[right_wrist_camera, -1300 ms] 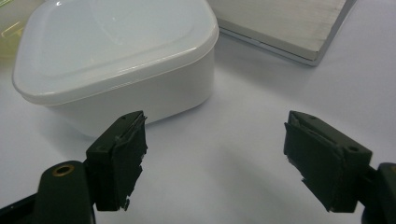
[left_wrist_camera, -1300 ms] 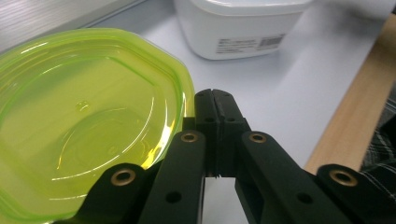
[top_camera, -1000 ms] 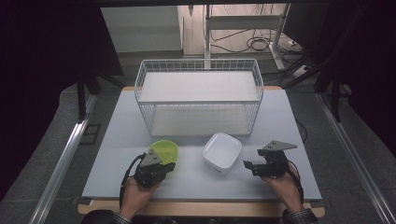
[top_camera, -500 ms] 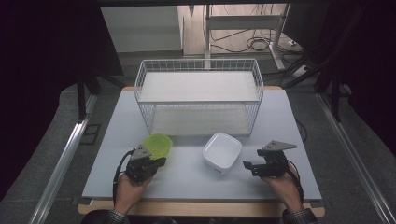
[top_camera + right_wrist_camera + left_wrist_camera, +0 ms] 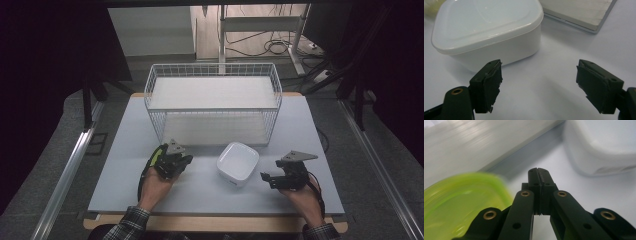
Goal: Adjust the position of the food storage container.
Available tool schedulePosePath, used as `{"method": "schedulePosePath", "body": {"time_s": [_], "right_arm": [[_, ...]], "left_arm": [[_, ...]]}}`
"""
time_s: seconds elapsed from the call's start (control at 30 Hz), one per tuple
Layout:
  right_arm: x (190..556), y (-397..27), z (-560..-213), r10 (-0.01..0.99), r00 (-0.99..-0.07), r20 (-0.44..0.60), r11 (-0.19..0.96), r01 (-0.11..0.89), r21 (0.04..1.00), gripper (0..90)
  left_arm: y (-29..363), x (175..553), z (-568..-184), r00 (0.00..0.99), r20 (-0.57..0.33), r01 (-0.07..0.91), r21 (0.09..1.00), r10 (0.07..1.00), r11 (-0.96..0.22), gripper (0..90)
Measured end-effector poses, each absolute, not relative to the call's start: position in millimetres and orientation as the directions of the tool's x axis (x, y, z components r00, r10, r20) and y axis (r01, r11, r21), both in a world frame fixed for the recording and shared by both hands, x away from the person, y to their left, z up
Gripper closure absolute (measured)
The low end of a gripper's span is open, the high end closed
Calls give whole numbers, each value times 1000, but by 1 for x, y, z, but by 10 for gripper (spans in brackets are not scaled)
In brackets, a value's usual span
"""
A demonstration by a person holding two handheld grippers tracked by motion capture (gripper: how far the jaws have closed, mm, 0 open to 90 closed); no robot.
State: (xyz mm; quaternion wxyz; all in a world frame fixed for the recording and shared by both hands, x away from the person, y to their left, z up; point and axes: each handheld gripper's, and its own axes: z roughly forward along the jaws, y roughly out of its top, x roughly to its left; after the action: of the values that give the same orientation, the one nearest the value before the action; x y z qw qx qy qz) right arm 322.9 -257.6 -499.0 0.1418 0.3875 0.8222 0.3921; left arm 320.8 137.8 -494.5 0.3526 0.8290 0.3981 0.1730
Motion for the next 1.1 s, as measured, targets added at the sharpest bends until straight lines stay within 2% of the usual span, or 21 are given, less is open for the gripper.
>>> {"method": "schedulePosePath", "body": {"time_s": [0.27,0.33,0.4,0.43,0.47,0.5,0.53,0.6,0.63,0.67,0.77,0.9,1.1], "right_arm": [[323,-255,-498,748,-660,78,385,525,759,209],[323,-256,-496,756,-649,83,372,531,762,236],[324,-258,-493,776,-623,97,340,543,768,310],[325,-259,-490,785,-610,107,321,549,772,387],[328,-260,-484,783,-608,131,300,553,777,535],[328,-260,-484,783,-608,131,300,553,777,535],[335,-258,-480,771,-622,137,309,554,773,684],[343,-252,-481,759,-638,126,334,549,766,792],[343,-252,-481,759,-638,126,334,549,766,792],[352,-244,-482,758,-649,63,393,531,751,850],[367,-234,-483,755,-656,21,433,522,735,887],[380,-227,-487,734,-679,6,467,511,722,894],[382,-228,-493,692,-717,84,457,525,718,896]], "left_arm": [[157,324,-498,579,-33,571,729,815,-377,900],[156,320,-496,579,-51,564,746,814,-354,900],[153,311,-495,585,-65,544,771,808,-332,899],[151,306,-495,592,-78,535,782,802,-319,891],[147,300,-496,606,-86,526,789,790,-318,860],[143,294,-497,618,-87,517,793,782,-321,860],[137,289,-500,628,-84,509,796,774,-327,871],[121,280,-504,662,-72,488,796,746,-357,898],[121,280,-504,662,-72,488,796,746,-357,898],[111,279,-505,680,-74,482,795,729,-369,899],[100,281,-510,701,-102,492,785,706,-375,900],[92,283,-515,716,-120,503,773,688,-388,900],[85,284,-520,723,-134,514,760,677,-399,899]]}}
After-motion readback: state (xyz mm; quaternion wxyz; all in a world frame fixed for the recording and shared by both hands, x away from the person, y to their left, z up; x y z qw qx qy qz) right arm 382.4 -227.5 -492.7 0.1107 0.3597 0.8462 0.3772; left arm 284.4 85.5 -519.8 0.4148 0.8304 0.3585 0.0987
